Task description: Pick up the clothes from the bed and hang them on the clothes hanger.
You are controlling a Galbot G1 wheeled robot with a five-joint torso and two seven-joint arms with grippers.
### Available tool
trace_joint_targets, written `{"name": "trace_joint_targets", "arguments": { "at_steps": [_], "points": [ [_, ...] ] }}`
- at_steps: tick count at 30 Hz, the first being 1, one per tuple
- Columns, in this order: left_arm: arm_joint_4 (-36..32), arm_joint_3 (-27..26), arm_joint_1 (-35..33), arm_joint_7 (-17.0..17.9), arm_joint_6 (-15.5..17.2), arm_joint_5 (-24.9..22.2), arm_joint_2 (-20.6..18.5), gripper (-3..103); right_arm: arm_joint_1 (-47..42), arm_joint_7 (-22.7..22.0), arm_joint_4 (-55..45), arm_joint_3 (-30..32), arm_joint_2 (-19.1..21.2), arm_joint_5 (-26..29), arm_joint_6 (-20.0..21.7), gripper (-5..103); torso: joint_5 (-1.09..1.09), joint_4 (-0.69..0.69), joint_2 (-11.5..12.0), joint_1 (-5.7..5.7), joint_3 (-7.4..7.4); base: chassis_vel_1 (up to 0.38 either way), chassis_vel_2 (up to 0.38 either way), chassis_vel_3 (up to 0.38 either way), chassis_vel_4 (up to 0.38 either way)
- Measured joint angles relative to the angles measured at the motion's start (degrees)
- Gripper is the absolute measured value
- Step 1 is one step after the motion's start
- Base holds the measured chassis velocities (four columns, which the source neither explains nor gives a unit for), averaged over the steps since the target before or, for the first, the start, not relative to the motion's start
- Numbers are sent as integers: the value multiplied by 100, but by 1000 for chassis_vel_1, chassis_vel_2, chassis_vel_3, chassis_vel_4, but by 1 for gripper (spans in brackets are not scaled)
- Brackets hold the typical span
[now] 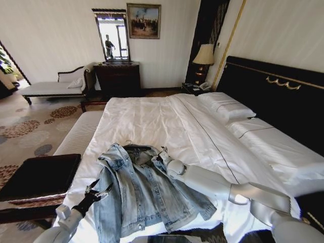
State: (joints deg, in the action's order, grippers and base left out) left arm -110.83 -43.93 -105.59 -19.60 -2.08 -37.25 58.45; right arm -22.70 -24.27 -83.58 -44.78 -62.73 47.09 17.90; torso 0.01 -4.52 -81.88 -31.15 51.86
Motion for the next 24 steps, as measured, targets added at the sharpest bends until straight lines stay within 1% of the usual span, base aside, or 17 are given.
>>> {"name": "trace_joint_targets", "arguments": {
  "at_steps": [1,2,3,5,6,7,8,10,12,14,17,24],
  "points": [
    [-15,-9,-4,2,8,0,0,100,-49,33,61,12,-93,17,-44,100,0,1,0,0,0,0,0,0,0],
    [-62,-48,-30,7,25,-2,-2,100,-154,84,205,63,-419,85,-137,100,-1,3,0,0,0,0,0,0,0],
    [-62,-48,-30,7,25,-2,-2,100,-154,84,205,63,-419,85,-137,100,-1,3,0,0,0,0,0,0,0],
    [-131,-132,-101,7,31,-30,-8,100,-298,119,385,115,-829,269,-227,100,0,8,0,0,0,0,0,0,0],
    [-146,-156,-122,7,31,-44,-10,100,-328,121,434,124,-909,297,-247,100,0,9,0,0,0,0,0,0,0],
    [-166,-206,-162,7,30,-77,-11,100,-406,132,573,144,-1093,301,-331,100,-2,5,0,0,0,0,0,0,0],
    [-166,-206,-162,7,30,-77,-11,100,-406,132,573,144,-1093,301,-331,100,-2,5,0,0,0,0,0,0,0],
    [-168,-239,-189,8,23,-95,-3,100,-493,150,787,189,-1248,246,-417,100,-2,1,0,0,0,0,0,0,0],
    [-171,-249,-220,6,5,-96,31,100,-593,154,1110,346,-1433,95,-556,100,-2,1,0,0,0,0,0,0,0],
    [-174,-250,-225,5,2,-96,37,100,-611,154,1185,386,-1466,49,-587,100,-1,2,0,0,0,0,0,0,0],
    [-180,-249,-236,-5,-17,-92,55,100,-660,149,1531,652,-1616,-121,-722,100,-2,1,0,0,0,0,0,0,0],
    [-179,-232,-224,-20,-26,-92,54,100,-675,87,1698,902,-1776,27,-766,100,-2,2,0,0,0,0,0,0,0]
  ]
}}
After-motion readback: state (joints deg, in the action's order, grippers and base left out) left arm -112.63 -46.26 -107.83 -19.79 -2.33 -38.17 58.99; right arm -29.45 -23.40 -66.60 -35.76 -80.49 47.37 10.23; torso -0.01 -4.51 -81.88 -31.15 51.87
